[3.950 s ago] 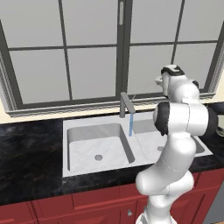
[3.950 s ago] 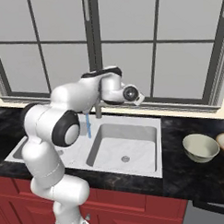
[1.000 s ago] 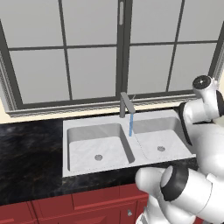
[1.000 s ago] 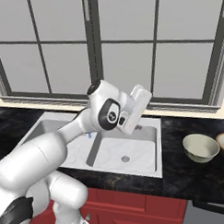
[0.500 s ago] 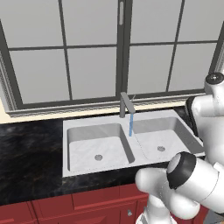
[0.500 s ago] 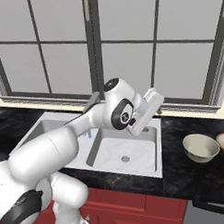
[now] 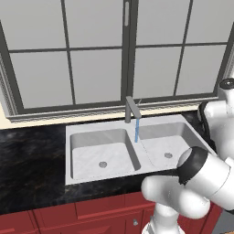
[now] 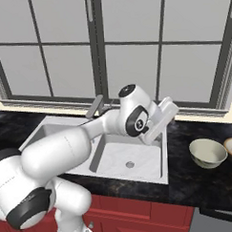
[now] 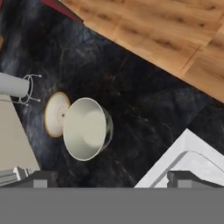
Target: Rinse each bowl for a few seconds and place them down in the sink or on the counter.
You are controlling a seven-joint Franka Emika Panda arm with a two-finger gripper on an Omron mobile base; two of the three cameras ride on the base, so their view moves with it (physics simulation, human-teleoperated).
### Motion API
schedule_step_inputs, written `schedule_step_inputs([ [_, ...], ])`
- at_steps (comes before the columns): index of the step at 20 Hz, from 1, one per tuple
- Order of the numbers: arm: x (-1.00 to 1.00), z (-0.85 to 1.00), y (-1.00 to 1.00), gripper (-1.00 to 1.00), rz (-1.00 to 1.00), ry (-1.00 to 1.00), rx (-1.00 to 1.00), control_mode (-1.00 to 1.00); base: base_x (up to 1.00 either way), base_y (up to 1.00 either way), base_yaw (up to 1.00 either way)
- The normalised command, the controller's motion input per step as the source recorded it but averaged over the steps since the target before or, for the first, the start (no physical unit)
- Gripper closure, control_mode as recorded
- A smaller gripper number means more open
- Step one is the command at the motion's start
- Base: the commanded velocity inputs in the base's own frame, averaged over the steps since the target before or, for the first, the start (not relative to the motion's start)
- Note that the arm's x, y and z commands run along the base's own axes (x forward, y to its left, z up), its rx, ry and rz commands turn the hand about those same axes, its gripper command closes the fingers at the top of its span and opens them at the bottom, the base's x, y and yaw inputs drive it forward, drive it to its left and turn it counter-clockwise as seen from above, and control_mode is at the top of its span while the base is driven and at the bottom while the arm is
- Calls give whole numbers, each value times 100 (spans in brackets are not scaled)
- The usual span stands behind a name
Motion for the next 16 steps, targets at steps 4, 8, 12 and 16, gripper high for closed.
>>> schedule_step_inputs([
  [4,2,-31,-3,-100,-7,5,4,-100,0,0,0],
  [8,2,-31,-9,-100,-8,7,4,-100,0,0,0],
  [12,4,-23,-19,-100,-7,6,3,-100,0,0,0],
  [16,13,-22,-21,-100,-4,6,5,-100,0,0,0],
])
